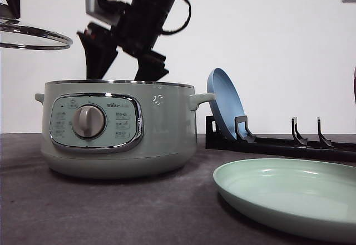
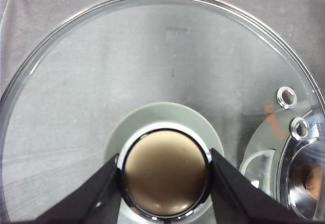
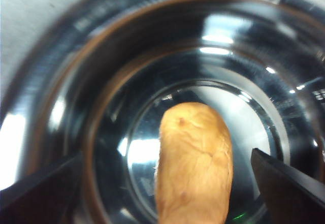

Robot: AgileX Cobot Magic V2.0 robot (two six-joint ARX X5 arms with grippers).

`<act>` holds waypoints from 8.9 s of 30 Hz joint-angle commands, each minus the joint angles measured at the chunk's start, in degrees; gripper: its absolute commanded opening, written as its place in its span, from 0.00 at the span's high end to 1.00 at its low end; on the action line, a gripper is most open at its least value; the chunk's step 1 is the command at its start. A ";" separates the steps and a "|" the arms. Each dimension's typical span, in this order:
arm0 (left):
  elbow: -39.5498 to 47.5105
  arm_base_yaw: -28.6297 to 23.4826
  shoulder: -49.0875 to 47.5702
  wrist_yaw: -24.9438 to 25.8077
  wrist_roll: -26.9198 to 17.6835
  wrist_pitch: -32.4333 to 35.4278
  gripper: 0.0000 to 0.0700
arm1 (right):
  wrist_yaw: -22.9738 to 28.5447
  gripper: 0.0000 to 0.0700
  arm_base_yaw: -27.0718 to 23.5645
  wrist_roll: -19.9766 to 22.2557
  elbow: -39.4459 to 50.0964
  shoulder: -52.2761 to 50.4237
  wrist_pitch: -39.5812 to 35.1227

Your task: Transfer potato from steamer to green plate

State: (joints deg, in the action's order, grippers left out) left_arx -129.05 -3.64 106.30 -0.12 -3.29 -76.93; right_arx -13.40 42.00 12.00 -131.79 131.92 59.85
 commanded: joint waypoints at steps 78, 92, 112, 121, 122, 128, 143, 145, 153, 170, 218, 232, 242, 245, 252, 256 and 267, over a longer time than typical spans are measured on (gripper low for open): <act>-2.54 0.01 -0.96 0.77 1.29 0.40 1.00 | 7.38 0.72 -14.93 -10.62 55.34 -77.29 13.09; -2.51 1.38 -0.96 0.76 1.36 0.32 1.00 | 4.07 0.72 -14.91 -30.25 89.07 -84.35 -13.60; -2.45 1.53 -0.96 0.76 1.38 0.61 1.00 | 1.44 0.72 -14.86 -27.98 96.32 -61.33 -36.09; -2.45 1.53 -0.94 0.78 1.36 0.66 1.00 | 1.46 0.72 -14.86 -27.35 96.32 -55.24 -40.19; -2.45 1.53 -0.94 0.77 1.37 0.66 1.00 | 1.44 0.72 -14.86 -27.35 96.32 -54.91 -40.34; -2.45 1.53 -0.94 0.77 1.37 0.67 1.00 | 1.44 0.72 -14.86 -26.98 96.32 -54.68 -40.37; -2.45 1.52 -0.95 0.78 1.38 0.74 1.00 | 1.40 0.18 -14.86 -26.98 88.47 -64.04 -32.06; -2.45 1.51 -0.94 0.78 1.38 0.79 1.00 | 1.33 0.18 -14.84 -26.98 85.71 -67.15 -28.64; -2.45 1.51 -0.94 0.78 1.38 1.01 1.00 | -0.13 0.18 -14.71 -26.75 74.90 -80.21 -18.41; -2.45 1.58 -0.94 2.05 1.45 0.96 1.00 | 2.31 0.09 -14.75 -27.03 57.58 -94.29 -3.28; -1.86 29.28 -0.92 2.06 2.05 1.60 1.00 | 2.92 0.09 -14.75 -29.56 57.13 -95.97 -2.82; 6.87 30.00 -0.92 2.07 2.26 3.77 1.00 | 2.90 0.09 -14.75 -29.56 57.13 -95.97 -2.78; 12.24 30.72 -0.92 2.04 2.03 6.91 1.00 | 2.90 0.09 -14.75 -29.56 57.13 -95.99 -2.77; 13.42 30.71 -0.92 2.03 2.04 7.71 1.00 | 2.92 0.09 -14.75 -29.56 57.13 -95.99 -2.79; 14.71 30.71 0.01 2.03 2.05 8.92 1.00 | 2.92 0.09 -14.75 -29.56 57.13 -95.99 -2.81; 14.71 30.71 1.25 2.03 2.05 9.24 1.00 | 2.92 0.09 -14.75 -29.56 57.13 -95.99 -2.81; 14.71 30.71 3.57 2.01 1.88 10.88 1.00 | 2.94 0.09 -14.75 -29.32 57.13 -95.99 -3.32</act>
State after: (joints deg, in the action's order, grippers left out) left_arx -112.57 26.81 108.20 1.86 -0.97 -68.15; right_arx -10.52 26.94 -16.97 -73.69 35.66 57.19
